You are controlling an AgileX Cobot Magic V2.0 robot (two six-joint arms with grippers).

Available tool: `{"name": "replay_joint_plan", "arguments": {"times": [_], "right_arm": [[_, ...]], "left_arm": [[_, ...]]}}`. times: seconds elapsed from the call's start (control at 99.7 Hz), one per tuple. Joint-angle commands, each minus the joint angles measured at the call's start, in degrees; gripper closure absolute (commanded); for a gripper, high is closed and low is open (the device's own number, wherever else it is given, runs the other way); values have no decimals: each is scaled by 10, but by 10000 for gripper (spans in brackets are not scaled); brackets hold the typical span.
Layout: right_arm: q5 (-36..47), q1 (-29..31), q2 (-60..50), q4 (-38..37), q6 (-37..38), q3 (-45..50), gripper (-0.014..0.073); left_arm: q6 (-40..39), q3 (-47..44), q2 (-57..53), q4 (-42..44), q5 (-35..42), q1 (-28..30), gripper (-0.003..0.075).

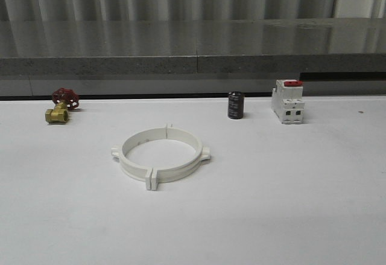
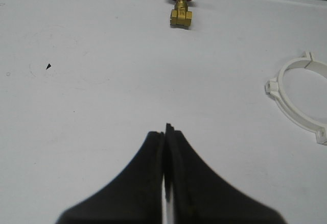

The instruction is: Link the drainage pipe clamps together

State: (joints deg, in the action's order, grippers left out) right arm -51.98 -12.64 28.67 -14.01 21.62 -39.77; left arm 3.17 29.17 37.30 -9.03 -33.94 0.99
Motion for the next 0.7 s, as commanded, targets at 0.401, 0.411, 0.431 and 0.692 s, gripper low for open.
{"name": "replay_joint_plan", "arguments": {"times": [0.401, 0.411, 0.431, 0.692], "right_arm": [[12, 2, 0, -17, -6, -12, 661], [12, 2, 0, -17, -6, -12, 661], [12, 2, 0, -17, -6, -12, 661], [18, 3, -4, -35, -6, -11, 661]], "left_arm": [[1, 15, -2, -11, 35, -4, 741], [1, 15, -2, -11, 35, -4, 741], [1, 15, -2, -11, 35, -4, 741], [1, 15, -2, -11, 35, -4, 741]]}}
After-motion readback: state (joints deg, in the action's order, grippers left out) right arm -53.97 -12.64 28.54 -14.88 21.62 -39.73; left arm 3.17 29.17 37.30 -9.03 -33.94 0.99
